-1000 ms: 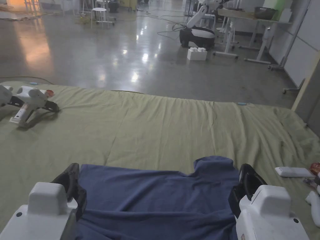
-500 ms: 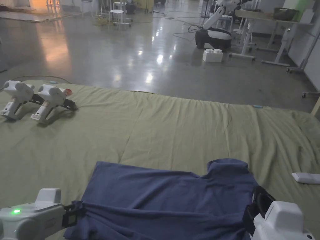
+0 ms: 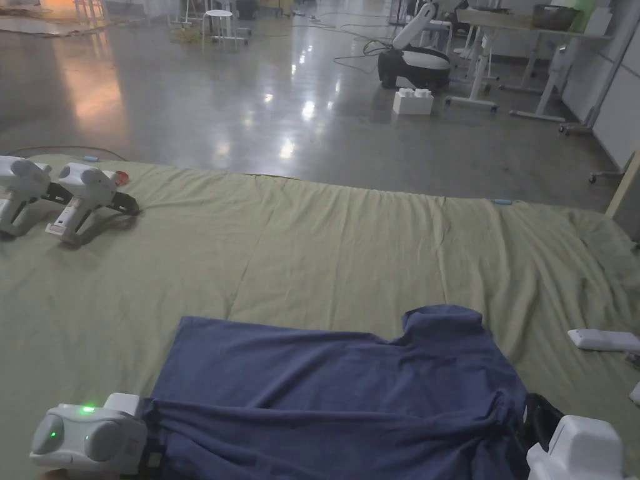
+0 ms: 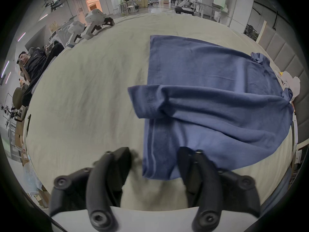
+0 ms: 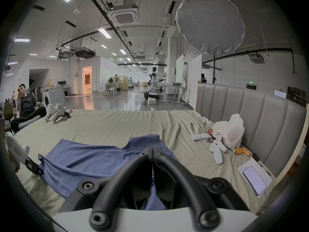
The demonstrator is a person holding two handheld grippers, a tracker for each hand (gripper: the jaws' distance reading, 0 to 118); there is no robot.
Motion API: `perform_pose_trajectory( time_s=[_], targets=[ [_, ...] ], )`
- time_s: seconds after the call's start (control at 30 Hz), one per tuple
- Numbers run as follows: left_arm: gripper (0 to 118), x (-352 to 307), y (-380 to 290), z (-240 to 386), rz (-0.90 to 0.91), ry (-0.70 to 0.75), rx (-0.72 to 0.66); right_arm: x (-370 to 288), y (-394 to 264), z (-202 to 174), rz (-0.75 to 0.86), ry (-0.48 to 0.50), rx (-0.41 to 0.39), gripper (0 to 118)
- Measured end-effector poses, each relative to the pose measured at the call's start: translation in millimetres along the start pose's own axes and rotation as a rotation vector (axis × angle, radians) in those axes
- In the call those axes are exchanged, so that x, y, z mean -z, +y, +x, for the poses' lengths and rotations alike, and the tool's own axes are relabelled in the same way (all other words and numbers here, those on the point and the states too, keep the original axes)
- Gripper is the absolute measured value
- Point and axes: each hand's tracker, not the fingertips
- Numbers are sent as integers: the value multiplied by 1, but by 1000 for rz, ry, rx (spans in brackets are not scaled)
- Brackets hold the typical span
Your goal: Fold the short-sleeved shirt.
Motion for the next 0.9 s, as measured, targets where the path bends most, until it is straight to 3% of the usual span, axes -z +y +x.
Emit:
perform_pose_trajectory(
  time_s=[0.07,0.2,0.23,0.27,0.33,0.37,0.47,0.6,0.67,0.73,0.77,0.9],
  targets=[
    [3,-2,-4,3,16,-5,21,4,-3,4,-17,-2,7,0],
    [2,-11,-16,4,61,-36,44,20,-9,19,-124,-26,-2,3],
    [2,-16,-19,2,76,-38,46,26,-12,26,-160,-29,-7,15],
    [1,-21,-22,1,86,-45,42,34,-15,33,-209,-33,-12,36],
    [1,-30,-28,-4,138,-71,21,49,-21,46,-310,-32,-25,88],
    [1,-35,-31,-5,157,-69,18,59,-27,53,-360,-12,-50,91],
    [1,-47,-38,-10,204,-81,-8,83,-44,64,-489,35,-84,91],
    [1,-48,-41,-11,225,-87,-10,119,-76,67,-664,87,-62,89],
    [1,-47,-40,-13,223,-92,-19,132,-93,65,-765,104,-58,61],
    [1,-45,-40,-13,231,-91,-30,133,-103,62,-778,151,-35,22],
    [1,-45,-39,-13,231,-91,-32,125,-102,60,-705,156,-18,13],
    [1,-55,-36,-16,259,-107,-32,108,-89,59,-667,124,-3,8]
  ],
)
